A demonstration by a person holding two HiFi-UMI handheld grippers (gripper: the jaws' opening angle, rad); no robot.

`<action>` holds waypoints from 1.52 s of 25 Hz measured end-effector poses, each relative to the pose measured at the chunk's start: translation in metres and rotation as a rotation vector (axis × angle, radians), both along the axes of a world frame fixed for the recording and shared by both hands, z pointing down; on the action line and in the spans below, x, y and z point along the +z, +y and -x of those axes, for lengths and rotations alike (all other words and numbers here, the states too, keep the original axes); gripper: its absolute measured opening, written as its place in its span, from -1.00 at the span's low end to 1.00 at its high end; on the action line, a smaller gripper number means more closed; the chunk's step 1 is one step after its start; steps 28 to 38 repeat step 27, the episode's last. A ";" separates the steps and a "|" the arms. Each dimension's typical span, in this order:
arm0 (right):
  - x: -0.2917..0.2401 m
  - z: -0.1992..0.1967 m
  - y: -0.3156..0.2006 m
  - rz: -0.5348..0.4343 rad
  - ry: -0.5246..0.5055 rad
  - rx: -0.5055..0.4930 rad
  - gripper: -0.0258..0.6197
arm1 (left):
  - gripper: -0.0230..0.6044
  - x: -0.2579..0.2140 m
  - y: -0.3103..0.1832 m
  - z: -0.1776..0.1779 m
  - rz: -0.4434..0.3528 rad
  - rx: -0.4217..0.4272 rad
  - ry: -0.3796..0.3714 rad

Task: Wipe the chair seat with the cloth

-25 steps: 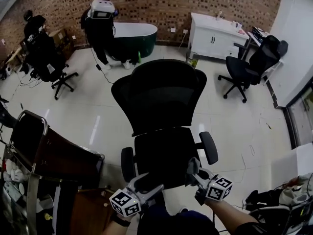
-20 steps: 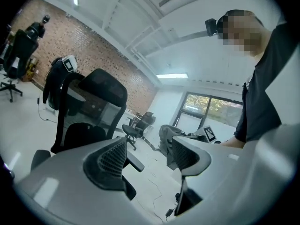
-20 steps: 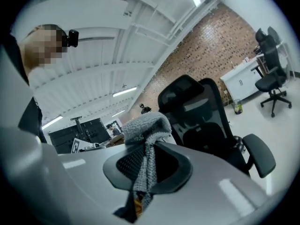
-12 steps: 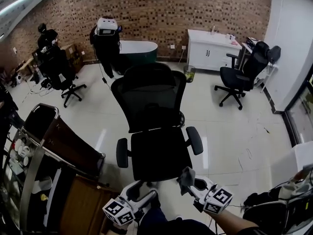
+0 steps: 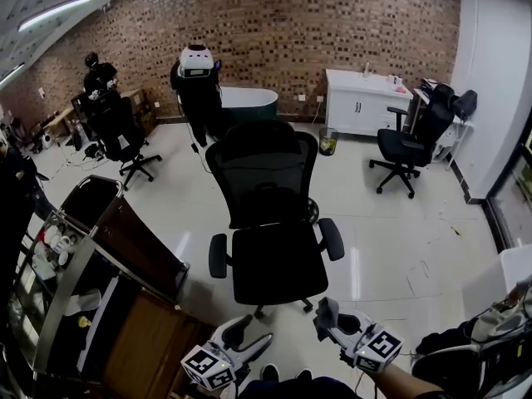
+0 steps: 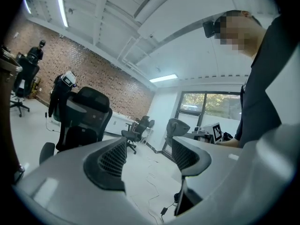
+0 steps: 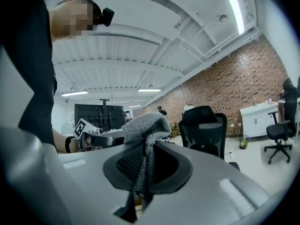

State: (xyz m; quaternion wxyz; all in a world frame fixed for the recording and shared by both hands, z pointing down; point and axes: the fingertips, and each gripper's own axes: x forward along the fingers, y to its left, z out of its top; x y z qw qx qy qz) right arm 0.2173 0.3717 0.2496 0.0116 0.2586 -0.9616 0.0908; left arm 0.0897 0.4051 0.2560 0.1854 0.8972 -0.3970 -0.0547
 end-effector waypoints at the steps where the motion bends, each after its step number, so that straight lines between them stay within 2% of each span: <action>1: -0.006 0.004 0.006 -0.007 -0.003 -0.002 -0.83 | 0.11 -0.003 0.005 0.003 -0.005 0.008 0.003; 12: -0.049 0.046 0.040 -0.092 -0.061 0.048 -0.83 | 0.11 -0.021 0.042 0.045 -0.042 0.055 -0.021; 17: -0.054 0.039 0.044 -0.108 -0.053 0.083 -0.83 | 0.11 -0.035 0.043 0.050 -0.080 0.063 -0.029; 27: -0.062 0.024 0.043 -0.134 -0.035 0.113 -0.83 | 0.10 -0.045 0.037 0.045 -0.100 0.061 -0.022; 38: -0.062 0.024 0.043 -0.134 -0.035 0.113 -0.83 | 0.10 -0.045 0.037 0.045 -0.100 0.061 -0.022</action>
